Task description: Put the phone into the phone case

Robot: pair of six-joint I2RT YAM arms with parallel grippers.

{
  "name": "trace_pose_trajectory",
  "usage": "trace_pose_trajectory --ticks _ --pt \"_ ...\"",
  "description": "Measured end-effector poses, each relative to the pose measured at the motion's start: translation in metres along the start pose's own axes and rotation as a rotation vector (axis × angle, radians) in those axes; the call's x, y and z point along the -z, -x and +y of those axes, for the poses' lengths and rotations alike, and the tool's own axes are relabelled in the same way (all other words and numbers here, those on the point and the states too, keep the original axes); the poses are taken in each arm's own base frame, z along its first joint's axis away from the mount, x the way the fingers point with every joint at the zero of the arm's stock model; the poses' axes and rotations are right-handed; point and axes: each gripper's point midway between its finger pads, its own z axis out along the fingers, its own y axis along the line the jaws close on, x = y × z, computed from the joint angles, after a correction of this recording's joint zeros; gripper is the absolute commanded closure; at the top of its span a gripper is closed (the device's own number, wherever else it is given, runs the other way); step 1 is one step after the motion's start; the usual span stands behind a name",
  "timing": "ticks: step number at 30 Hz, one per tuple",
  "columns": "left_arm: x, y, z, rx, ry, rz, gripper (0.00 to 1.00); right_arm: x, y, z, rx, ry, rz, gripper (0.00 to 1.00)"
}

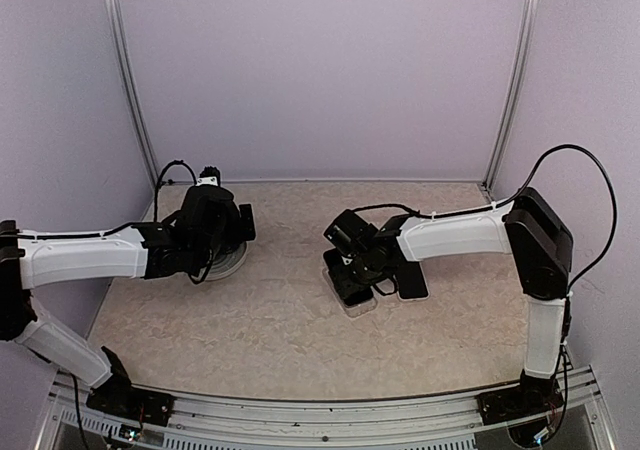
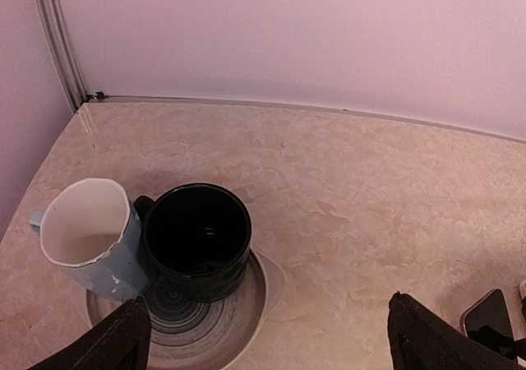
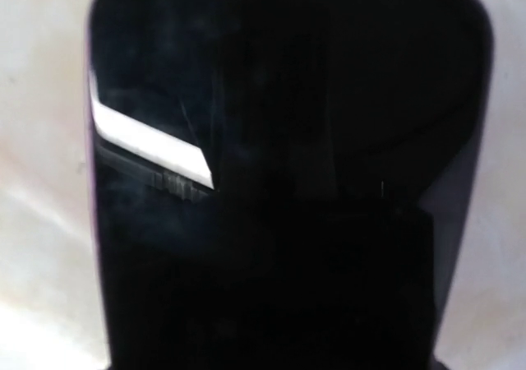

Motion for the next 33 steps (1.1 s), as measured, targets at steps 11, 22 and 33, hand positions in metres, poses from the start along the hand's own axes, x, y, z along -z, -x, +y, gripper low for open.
trace_pose_trajectory --ticks 11,22,33 --pt "0.000 0.000 0.000 0.000 -0.003 0.001 0.01 -0.004 -0.006 0.001 -0.020 0.014 0.007 0.55" --pt "0.000 0.002 -0.001 0.003 -0.004 -0.002 0.01 -0.001 -0.015 0.004 -0.024 0.043 0.030 0.55" --pt "-0.004 -0.013 -0.018 -0.011 -0.091 0.057 0.01 0.004 -0.024 0.014 0.070 0.106 0.067 0.55"
